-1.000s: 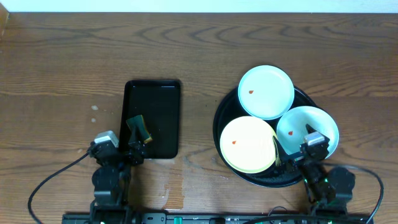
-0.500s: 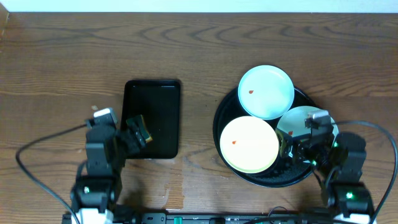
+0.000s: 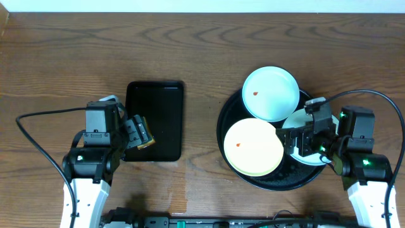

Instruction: Clean dirty plates on tray and stack at the side

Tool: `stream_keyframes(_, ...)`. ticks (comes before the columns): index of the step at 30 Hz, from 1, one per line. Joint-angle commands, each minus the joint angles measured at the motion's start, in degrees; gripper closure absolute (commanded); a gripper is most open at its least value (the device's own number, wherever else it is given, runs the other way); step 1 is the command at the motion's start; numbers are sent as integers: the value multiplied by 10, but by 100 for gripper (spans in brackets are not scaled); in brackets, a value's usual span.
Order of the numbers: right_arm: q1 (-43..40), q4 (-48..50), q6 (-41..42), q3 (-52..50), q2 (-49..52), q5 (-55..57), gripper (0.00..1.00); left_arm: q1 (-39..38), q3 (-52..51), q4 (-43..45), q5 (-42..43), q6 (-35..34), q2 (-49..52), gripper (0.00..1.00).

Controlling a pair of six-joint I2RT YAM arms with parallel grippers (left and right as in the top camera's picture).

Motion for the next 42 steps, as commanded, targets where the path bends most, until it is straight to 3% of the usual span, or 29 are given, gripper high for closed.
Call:
stream_keyframes(1, 2, 7, 1, 14, 4, -61, 1, -1, 14, -2, 19, 1, 1, 17)
stream_keyframes(10, 21, -5, 19, 14, 38, -14, 1, -1, 14, 11, 21, -24, 19, 17)
stream_keyframes(26, 128, -29, 94, 14, 115, 141, 1, -1, 14, -12, 50, -51, 190, 18)
stream_keyframes(32, 130, -14, 99, 14, 118, 125, 1, -1, 13, -9, 50, -52, 241, 22)
stream_keyframes(42, 130, 26, 99, 14, 118, 76, 1, -1, 13, 69, 49, -51, 308, 30)
